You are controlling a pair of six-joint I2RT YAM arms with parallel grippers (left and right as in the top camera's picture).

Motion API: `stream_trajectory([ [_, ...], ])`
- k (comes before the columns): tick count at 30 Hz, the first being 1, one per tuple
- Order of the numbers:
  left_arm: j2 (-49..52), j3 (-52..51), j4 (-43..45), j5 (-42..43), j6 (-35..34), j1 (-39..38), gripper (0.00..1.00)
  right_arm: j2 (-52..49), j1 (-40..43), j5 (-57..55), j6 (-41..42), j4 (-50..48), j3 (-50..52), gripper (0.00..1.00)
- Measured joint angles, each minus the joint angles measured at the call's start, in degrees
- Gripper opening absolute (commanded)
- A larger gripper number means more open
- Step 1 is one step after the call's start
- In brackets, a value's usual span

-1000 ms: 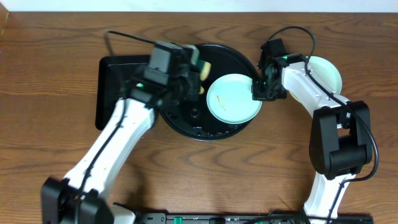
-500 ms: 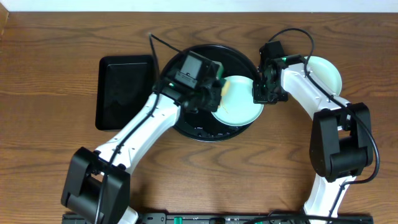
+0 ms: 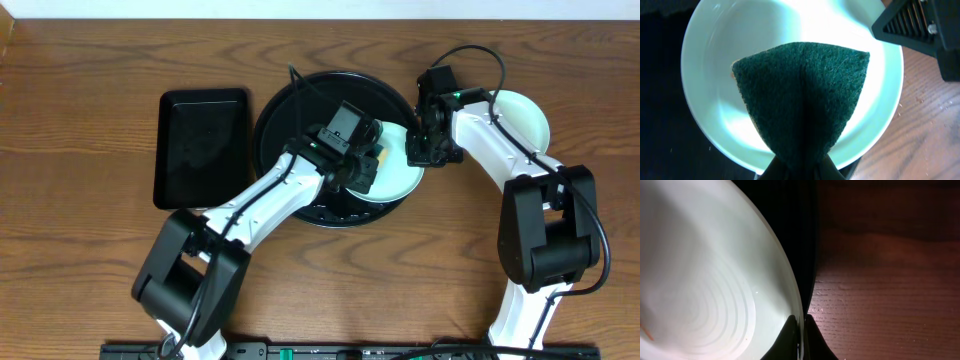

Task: Clean dirty plates on tray and stack at the side
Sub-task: 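Scrub the mint plate's surface with the sponge in the left gripper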

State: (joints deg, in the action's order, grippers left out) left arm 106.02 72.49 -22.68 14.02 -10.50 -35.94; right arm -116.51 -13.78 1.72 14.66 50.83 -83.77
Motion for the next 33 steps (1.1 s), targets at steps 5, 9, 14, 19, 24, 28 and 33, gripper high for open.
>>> stream_trajectory([
  [5,1.25,0.00,1.03,-0.48,-0.13,-0.02,0.07,0.00,0.00,-0.13,0.00,-0.17,0.00,0.01],
  [9,3.04,0.00,1.07,-0.48,-0.22,-0.02,0.07,0.00,0.00,-0.22,0.00,-0.33,0.00,0.01],
  [14,4.26,0.00,1.07,-0.50,-0.22,-0.13,0.07,0.00,0.00,-0.22,0.00,-0.33,0.00,0.01],
  [19,4.26,0.00,1.62,-0.52,-0.22,-0.37,0.07,0.00,0.00,-0.24,0.00,-0.35,0.00,0.01],
  [24,4.26,-0.02,3.89,-0.52,-0.24,-0.94,0.07,0.00,0.00,-0.22,0.00,-0.35,0.00,0.01],
  [28,4.26,-0.02,5.22,-0.50,-0.22,-1.09,0.08,0.00,0.00,-0.22,0.00,-0.35,0.00,0.01],
  [33,4.26,-0.02,5.16,-0.52,-0.22,-1.09,0.07,0.00,0.00,-0.22,0.00,-0.35,0.00,0.01],
])
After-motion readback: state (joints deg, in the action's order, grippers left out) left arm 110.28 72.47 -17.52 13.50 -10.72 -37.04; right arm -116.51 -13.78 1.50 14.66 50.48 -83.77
